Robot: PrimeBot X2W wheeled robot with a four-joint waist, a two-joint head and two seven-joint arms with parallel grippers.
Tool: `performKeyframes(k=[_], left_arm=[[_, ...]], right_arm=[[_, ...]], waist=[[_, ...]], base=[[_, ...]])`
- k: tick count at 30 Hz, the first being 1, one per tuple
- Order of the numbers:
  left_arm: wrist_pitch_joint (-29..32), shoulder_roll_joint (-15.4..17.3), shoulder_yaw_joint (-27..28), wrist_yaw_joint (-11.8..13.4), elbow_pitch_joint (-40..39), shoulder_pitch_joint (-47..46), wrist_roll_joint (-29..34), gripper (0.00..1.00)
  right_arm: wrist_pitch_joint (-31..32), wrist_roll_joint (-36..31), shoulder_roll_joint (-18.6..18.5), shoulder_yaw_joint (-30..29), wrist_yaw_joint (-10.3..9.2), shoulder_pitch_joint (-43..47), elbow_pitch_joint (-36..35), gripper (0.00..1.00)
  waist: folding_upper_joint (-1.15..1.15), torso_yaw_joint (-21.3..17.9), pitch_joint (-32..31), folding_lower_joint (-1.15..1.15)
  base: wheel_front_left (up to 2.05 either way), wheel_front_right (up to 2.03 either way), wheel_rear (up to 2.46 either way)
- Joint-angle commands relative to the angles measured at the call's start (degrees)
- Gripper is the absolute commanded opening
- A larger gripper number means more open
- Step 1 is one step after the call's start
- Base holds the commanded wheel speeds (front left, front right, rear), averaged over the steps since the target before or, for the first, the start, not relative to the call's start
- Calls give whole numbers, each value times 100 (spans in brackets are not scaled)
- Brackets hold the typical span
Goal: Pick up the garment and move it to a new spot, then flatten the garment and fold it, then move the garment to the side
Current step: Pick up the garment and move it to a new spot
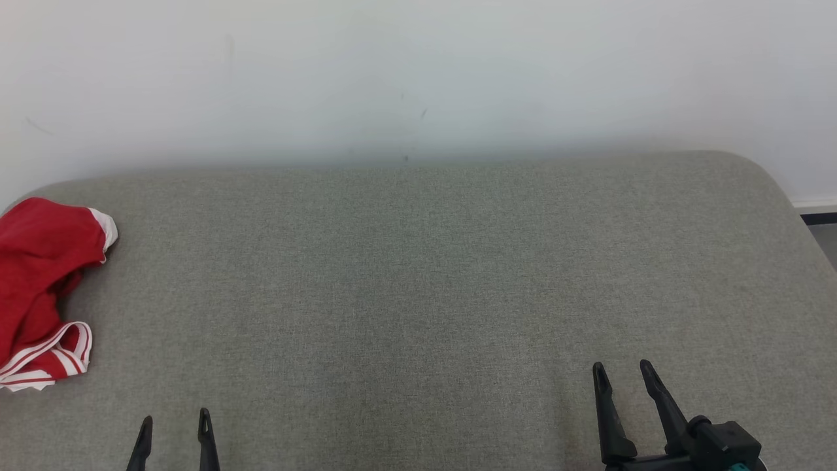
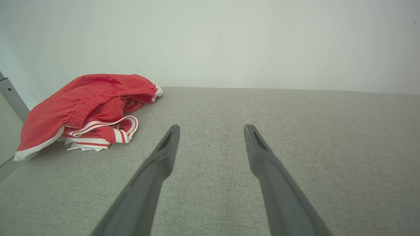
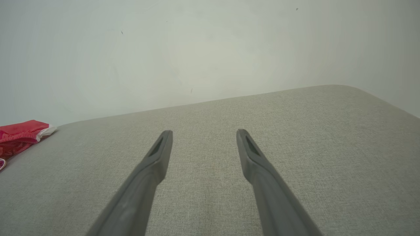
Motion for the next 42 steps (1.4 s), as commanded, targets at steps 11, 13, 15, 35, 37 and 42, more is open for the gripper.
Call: performKeyframes(k=[11, 13, 15, 35, 37, 42], left_arm=[[-21, 20, 30, 24, 145, -20, 50, 100], [-21, 20, 30, 48, 163, -24, 67, 100], [-21, 19, 28, 67, 177, -29, 63, 100], [-21, 20, -1, 115, 250, -10, 140, 100], [-21, 20, -1, 121, 254, 2, 139, 100], [-21, 20, 13, 122, 266, 28, 159, 100]], right_arm=[[-6, 55, -1, 1, 19, 37, 38, 100], [-6, 22, -1, 2, 19, 34, 46, 100], [-6, -4, -1, -2, 19, 33, 51, 100], [-6, -212, -1, 5, 19, 35, 248, 100], [-5, -218, -1, 0, 19, 43, 315, 100], [-6, -309, 0, 4, 19, -13, 477, 100]], waist=[[0, 8, -18, 0], [0, 7, -22, 0], [0, 7, -29, 0], [0, 31, -147, 0], [0, 34, -161, 0], [0, 33, -186, 0]], base=[[0, 0, 0], [0, 0, 0], [0, 0, 0], [0, 0, 0], [0, 0, 0], [0, 0, 0]])
